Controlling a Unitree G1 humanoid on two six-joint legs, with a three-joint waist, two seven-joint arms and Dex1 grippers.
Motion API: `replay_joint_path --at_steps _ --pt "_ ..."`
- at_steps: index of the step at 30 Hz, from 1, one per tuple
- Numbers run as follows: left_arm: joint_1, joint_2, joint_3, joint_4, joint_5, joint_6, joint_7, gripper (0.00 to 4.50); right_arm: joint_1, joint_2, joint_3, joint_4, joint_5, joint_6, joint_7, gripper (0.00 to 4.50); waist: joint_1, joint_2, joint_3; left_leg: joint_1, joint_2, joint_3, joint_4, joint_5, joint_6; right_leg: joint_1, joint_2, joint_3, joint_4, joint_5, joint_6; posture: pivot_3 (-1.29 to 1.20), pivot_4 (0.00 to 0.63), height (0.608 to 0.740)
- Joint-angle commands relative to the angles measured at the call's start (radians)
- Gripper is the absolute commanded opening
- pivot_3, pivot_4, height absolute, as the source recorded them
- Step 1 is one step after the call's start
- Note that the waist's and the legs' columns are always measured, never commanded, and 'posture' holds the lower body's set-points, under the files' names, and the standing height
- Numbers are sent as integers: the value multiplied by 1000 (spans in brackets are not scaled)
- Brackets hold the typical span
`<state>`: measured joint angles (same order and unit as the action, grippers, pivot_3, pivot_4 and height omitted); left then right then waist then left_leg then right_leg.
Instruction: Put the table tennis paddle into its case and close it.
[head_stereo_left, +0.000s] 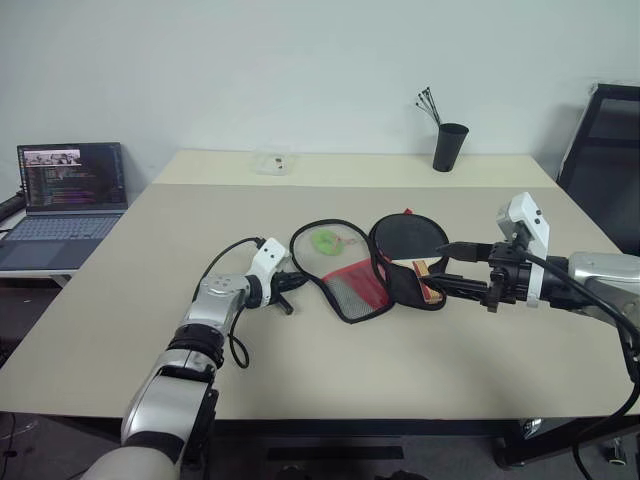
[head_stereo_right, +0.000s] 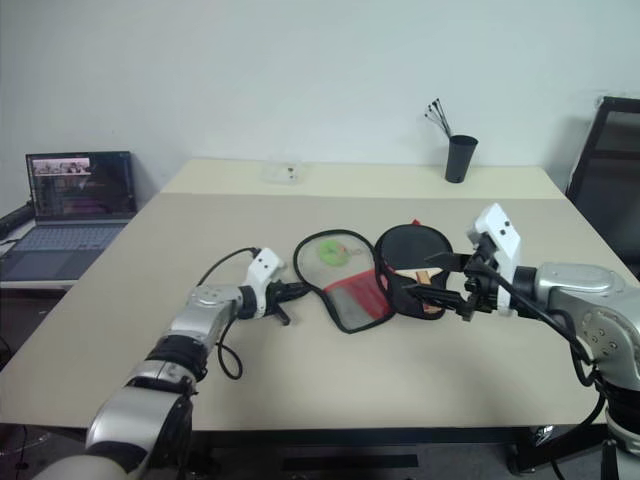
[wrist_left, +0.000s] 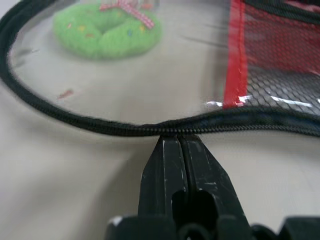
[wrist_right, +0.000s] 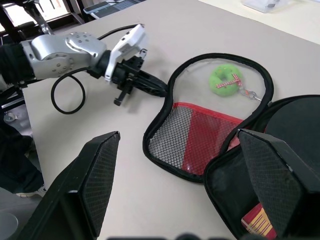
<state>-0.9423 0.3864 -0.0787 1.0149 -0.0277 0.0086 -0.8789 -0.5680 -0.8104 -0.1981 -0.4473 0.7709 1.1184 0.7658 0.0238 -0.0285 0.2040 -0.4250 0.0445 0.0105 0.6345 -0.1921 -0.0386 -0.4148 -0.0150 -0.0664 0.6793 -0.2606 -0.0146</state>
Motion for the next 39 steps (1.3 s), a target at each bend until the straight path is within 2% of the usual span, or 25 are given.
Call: replay_joint_path --at_steps 1,6,10,17,21,25,30,32,36,39 --pt "-105 -25 -3 19 14 -79 -16 53 -3 -22 -32 -23 25 -13 -3 4100 -1 -1 1 0 0 0 0 0 0 0 0 0 0 0 0 0 150 740" --pt "-202 -77 1 33 6 -122 -58 53 30 -50 -58 -27 28 0 -14 4100 -2 -1 1 -1 0 1 0 0 0 -1 0 0 -1 0 0 0 150 740" --pt "-277 -153 -20 112 40 -168 -44 53 70 -71 -81 -10 20 14 -40 4100 -1 -1 1 -1 0 1 0 0 0 -1 0 0 -1 0 0 0 150 740" --pt "-380 -299 -41 248 106 -208 52 53 144 -80 -126 -37 31 34 -80 4100 -7 -2 1 -2 -1 2 0 0 1 -2 0 0 -1 0 0 0 150 740" --pt "-399 -332 -36 285 134 -212 99 53 148 -62 -136 -43 30 43 -128 4100 -15 -2 1 -2 -1 2 0 0 1 -3 0 0 -1 0 0 0 150 740" --pt "-396 -327 -16 288 134 -223 116 53 151 -51 -145 -35 31 40 -166 4100 -25 -2 1 -2 -1 3 0 0 1 -5 0 0 0 0 0 0 150 740" --pt "-347 -254 40 238 71 -260 12 53 131 -9 -65 40 -52 -24 -219 4100 -30 -2 1 -2 0 4 -1 0 1 -5 1 0 0 0 0 0 150 740" --pt "-317 -210 64 198 42 -272 -52 0 91 32 -32 122 -104 -63 -256 4469 -33 -2 1 -2 0 4 -1 0 1 -5 1 1 1 0 0 0 150 740" --pt "-227 -92 114 52 -32 -243 -182 0 2 108 47 296 -199 -150 -280 4486 -38 -1 1 -1 1 5 -1 0 1 -5 2 2 2 0 0 0 150 740" --pt "-158 -8 142 -85 -77 -172 -216 0 -64 171 86 434 -263 -217 -293 4486 -43 -1 1 -1 1 5 -2 0 1 -6 2 3 2 0 0 0 150 740"
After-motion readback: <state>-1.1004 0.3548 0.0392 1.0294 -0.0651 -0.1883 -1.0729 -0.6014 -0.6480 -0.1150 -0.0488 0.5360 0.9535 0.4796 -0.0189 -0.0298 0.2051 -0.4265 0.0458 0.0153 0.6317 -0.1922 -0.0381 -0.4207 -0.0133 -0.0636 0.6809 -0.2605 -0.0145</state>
